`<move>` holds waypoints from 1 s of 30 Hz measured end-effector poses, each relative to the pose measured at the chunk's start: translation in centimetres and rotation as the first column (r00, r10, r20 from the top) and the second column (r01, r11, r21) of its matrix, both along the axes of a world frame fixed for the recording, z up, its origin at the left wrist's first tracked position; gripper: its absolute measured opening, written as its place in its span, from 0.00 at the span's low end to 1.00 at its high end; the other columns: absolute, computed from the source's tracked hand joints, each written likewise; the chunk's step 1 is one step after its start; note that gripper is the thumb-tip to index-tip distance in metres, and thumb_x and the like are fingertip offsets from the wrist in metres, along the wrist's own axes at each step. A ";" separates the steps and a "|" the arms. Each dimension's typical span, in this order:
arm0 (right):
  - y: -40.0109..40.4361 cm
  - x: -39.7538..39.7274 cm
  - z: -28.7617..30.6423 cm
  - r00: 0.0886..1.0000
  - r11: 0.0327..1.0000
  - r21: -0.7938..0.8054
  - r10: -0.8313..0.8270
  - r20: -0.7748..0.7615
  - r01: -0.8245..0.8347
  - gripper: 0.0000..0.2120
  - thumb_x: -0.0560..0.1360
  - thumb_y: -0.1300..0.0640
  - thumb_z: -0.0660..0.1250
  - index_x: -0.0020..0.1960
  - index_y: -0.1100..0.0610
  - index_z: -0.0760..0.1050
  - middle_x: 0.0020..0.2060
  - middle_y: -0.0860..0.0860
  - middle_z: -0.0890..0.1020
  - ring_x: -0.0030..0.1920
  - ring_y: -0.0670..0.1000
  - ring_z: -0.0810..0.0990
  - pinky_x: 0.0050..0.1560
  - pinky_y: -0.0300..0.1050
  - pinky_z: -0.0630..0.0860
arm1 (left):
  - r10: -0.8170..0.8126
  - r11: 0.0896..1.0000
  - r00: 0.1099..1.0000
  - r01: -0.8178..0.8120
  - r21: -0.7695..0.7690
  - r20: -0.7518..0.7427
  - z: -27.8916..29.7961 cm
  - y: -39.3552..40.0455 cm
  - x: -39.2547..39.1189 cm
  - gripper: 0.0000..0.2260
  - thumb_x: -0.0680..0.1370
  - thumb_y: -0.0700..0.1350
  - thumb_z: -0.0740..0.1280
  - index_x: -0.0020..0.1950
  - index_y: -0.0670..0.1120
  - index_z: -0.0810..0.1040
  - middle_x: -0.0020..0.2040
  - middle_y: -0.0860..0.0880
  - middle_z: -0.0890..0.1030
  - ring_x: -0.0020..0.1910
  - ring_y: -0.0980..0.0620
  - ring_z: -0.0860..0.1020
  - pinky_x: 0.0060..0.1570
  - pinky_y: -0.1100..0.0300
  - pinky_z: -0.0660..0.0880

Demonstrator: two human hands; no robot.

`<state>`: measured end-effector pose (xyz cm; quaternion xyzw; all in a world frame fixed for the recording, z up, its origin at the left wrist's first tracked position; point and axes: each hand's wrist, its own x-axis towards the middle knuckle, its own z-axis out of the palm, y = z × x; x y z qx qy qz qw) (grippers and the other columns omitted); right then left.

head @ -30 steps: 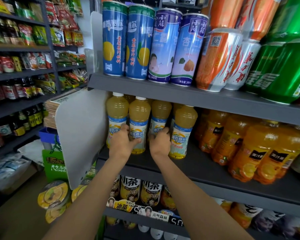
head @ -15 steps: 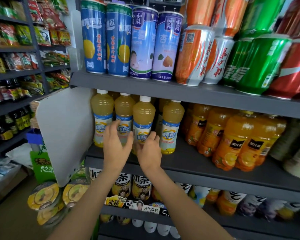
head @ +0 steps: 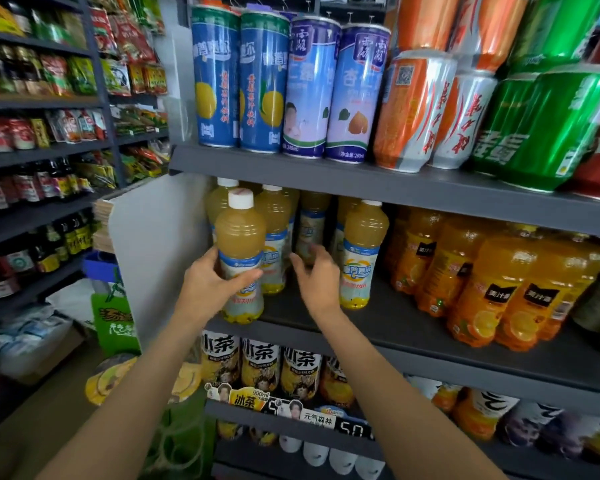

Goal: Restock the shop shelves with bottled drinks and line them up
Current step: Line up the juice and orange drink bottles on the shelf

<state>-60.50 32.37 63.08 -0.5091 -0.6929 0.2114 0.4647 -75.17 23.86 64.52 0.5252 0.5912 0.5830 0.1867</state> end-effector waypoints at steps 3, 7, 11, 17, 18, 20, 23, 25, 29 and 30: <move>3.0 -2.4 1.0 0.996 0.990 -0.114 -0.082 -0.023 0.079 0.20 0.77 0.57 0.65 0.64 0.65 0.67 0.60 0.60 0.75 0.61 0.58 0.74 0.57 0.46 0.71 | -0.047 0.998 0.999 0.047 -0.038 -0.002 0.3 0.1 -0.9 0.18 0.68 0.44 0.75 0.54 0.51 0.73 0.49 0.54 0.79 0.45 0.63 0.77 0.45 0.65 0.74; 6.4 -4.2 1.0 0.977 0.962 -0.186 -0.210 -0.028 0.201 0.21 0.77 0.60 0.63 0.68 0.65 0.63 0.64 0.62 0.71 0.65 0.59 0.70 0.64 0.50 0.69 | -0.088 0.995 0.996 0.088 -0.054 0.009 0.0 0.9 -1.6 0.19 0.67 0.45 0.75 0.55 0.51 0.74 0.51 0.53 0.79 0.50 0.56 0.78 0.51 0.59 0.76; 8.5 -4.9 0.4 0.953 0.935 -0.213 -0.299 -0.042 0.284 0.19 0.78 0.62 0.61 0.67 0.66 0.63 0.64 0.62 0.71 0.64 0.60 0.71 0.64 0.50 0.69 | -0.136 0.990 0.990 0.137 -0.028 0.045 -0.6 1.3 -2.1 0.20 0.64 0.48 0.75 0.53 0.53 0.74 0.49 0.57 0.79 0.49 0.62 0.78 0.48 0.65 0.76; 8.3 -4.7 0.2 0.935 0.922 -0.161 -0.352 0.039 0.353 0.19 0.77 0.64 0.62 0.66 0.66 0.63 0.63 0.62 0.72 0.64 0.60 0.72 0.61 0.50 0.70 | -0.133 0.991 0.989 0.135 -0.023 0.063 -1.0 2.0 -2.4 0.19 0.65 0.49 0.75 0.53 0.53 0.75 0.48 0.59 0.80 0.47 0.63 0.79 0.46 0.66 0.77; 7.9 -4.6 0.0 0.937 0.926 -0.146 -0.346 0.049 0.349 0.19 0.76 0.64 0.63 0.65 0.66 0.64 0.62 0.62 0.73 0.63 0.60 0.72 0.60 0.49 0.70 | -0.143 0.989 0.988 0.145 -0.019 0.065 -1.0 2.0 -2.3 0.18 0.65 0.48 0.76 0.51 0.55 0.75 0.48 0.60 0.80 0.46 0.64 0.79 0.45 0.68 0.77; 6.8 -4.2 -0.5 0.940 0.933 -0.120 -0.336 0.051 0.340 0.17 0.76 0.63 0.63 0.64 0.65 0.65 0.61 0.62 0.73 0.62 0.60 0.73 0.58 0.49 0.72 | -0.162 0.986 0.984 0.163 -0.014 0.076 -0.7 1.9 -2.2 0.18 0.64 0.49 0.77 0.50 0.57 0.75 0.48 0.60 0.80 0.45 0.67 0.79 0.43 0.71 0.76; 5.0 -3.3 -1.2 0.943 0.940 -0.072 -0.329 0.056 0.332 0.16 0.77 0.59 0.63 0.61 0.65 0.66 0.58 0.61 0.75 0.60 0.61 0.74 0.55 0.51 0.72 | -0.169 0.984 0.980 0.173 -0.034 0.105 -0.5 1.7 -2.1 0.23 0.59 0.55 0.79 0.49 0.58 0.75 0.48 0.60 0.80 0.47 0.64 0.79 0.45 0.66 0.76; 4.3 -2.7 -1.2 0.947 0.946 -0.054 -0.315 0.061 0.318 0.17 0.77 0.58 0.64 0.61 0.65 0.66 0.58 0.62 0.75 0.59 0.61 0.75 0.55 0.52 0.72 | -0.177 0.982 0.977 0.183 -0.045 0.121 -0.5 1.7 -2.1 0.25 0.56 0.58 0.77 0.50 0.58 0.75 0.50 0.59 0.81 0.50 0.61 0.79 0.49 0.61 0.77; 4.0 -2.5 -0.6 0.961 0.954 -0.115 -0.272 0.058 0.277 0.20 0.75 0.59 0.66 0.62 0.65 0.64 0.58 0.63 0.76 0.60 0.62 0.75 0.57 0.54 0.72 | -0.192 0.978 0.973 0.200 -0.053 0.126 -0.4 1.6 -2.0 0.26 0.57 0.59 0.78 0.52 0.57 0.75 0.52 0.57 0.81 0.52 0.57 0.79 0.53 0.55 0.77; 4.0 -2.4 -0.3 0.963 0.954 -0.136 -0.262 0.056 0.267 0.20 0.75 0.60 0.66 0.63 0.65 0.64 0.59 0.63 0.75 0.60 0.62 0.75 0.57 0.54 0.72 | -0.189 0.978 0.973 0.198 -0.060 0.130 -0.3 1.5 -2.0 0.27 0.56 0.60 0.77 0.52 0.57 0.76 0.52 0.56 0.81 0.52 0.57 0.79 0.53 0.54 0.77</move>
